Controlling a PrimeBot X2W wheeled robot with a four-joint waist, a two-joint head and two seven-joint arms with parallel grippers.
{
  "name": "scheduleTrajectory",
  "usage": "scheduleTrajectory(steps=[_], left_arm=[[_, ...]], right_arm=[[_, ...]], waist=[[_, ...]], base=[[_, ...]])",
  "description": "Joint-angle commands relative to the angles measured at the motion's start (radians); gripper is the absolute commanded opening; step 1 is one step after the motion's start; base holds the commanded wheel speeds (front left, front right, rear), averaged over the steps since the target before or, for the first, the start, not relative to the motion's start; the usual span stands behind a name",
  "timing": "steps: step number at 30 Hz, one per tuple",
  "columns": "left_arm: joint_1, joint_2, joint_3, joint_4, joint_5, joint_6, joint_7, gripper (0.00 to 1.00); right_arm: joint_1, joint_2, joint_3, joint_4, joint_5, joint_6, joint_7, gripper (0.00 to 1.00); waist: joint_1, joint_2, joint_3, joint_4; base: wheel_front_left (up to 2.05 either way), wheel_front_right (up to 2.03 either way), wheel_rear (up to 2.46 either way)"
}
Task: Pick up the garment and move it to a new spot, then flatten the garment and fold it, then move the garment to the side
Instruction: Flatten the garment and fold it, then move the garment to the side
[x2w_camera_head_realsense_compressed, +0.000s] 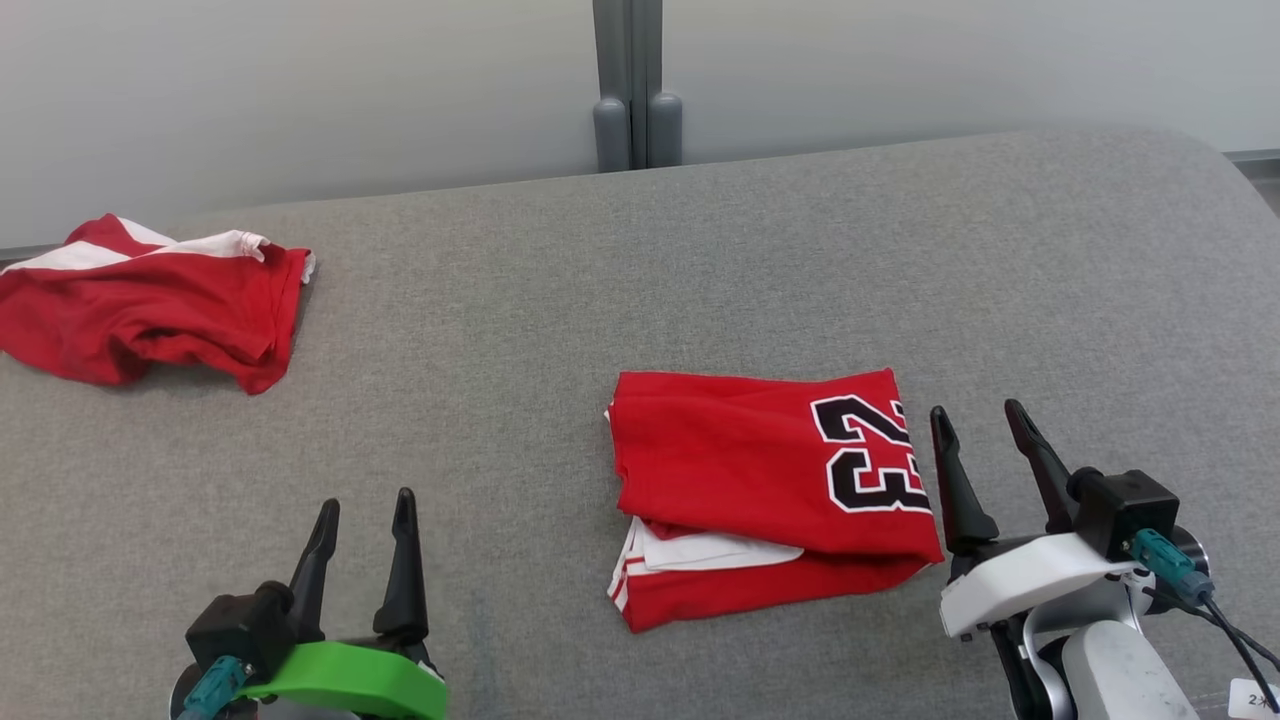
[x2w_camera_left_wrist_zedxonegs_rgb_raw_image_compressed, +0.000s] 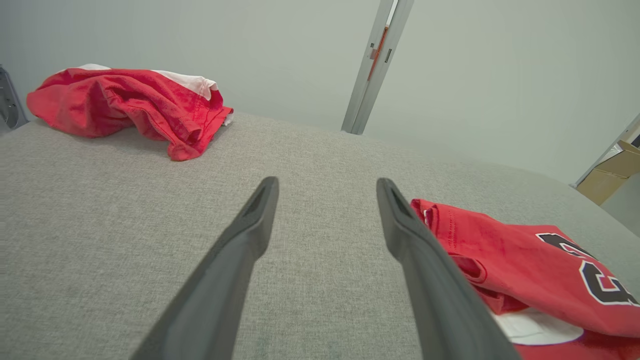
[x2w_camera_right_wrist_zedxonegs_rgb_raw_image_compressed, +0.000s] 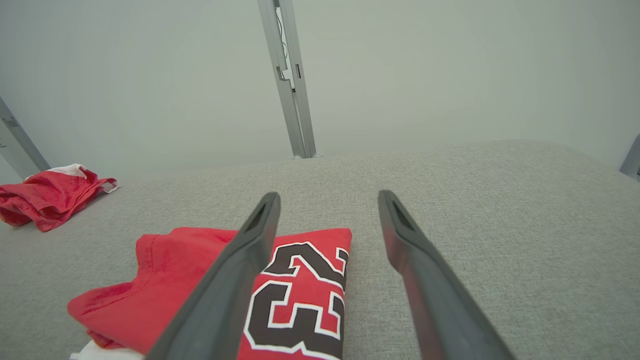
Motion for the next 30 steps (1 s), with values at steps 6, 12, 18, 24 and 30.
scheduleTrajectory(steps=[6, 12, 18, 24, 30], left_arm=[[0.02, -0.01, 0.027, 0.005, 0.029, -0.015, -0.003, 1.0], [0.019, -0.019, 0.039, 0.01, 0.042, -0.024, -0.003, 1.0], [0.012, -0.027, 0.047, 0.013, 0.056, -0.033, -0.003, 1.0], [-0.009, -0.038, 0.046, 0.014, 0.068, -0.043, -0.002, 1.0], [-0.028, -0.049, 0.053, 0.016, 0.078, -0.052, -0.002, 1.0]], right_arm=[[0.014, 0.0, 0.0, 0.006, 0.009, 0.0, -0.01, 1.0], [0.013, 0.0, -0.002, 0.011, 0.007, 0.0, -0.004, 1.0], [-0.009, 0.0, -0.034, 0.037, -0.012, 0.0, 0.059, 1.0], [-0.065, 0.001, -0.092, 0.065, -0.012, 0.0, 0.235, 1.0], [-0.125, -0.001, -0.107, 0.103, 0.029, 0.0, 0.407, 1.0]], waist=[[0.0, -0.0001, -0.01, 0.002], [0.0, -0.0001, -0.011, 0.006], [0.0, -0.0001, -0.001, 0.014], [0.0, -0.0001, 0.025, 0.039], [0.0, -0.0001, 0.068, 0.079]], base=[[0.0, 0.0, 0.0], [0.0, 0.0, 0.0], [0.0, 0.0, 0.0], [0.0, 0.0, 0.0], [0.0, 0.0, 0.0]])
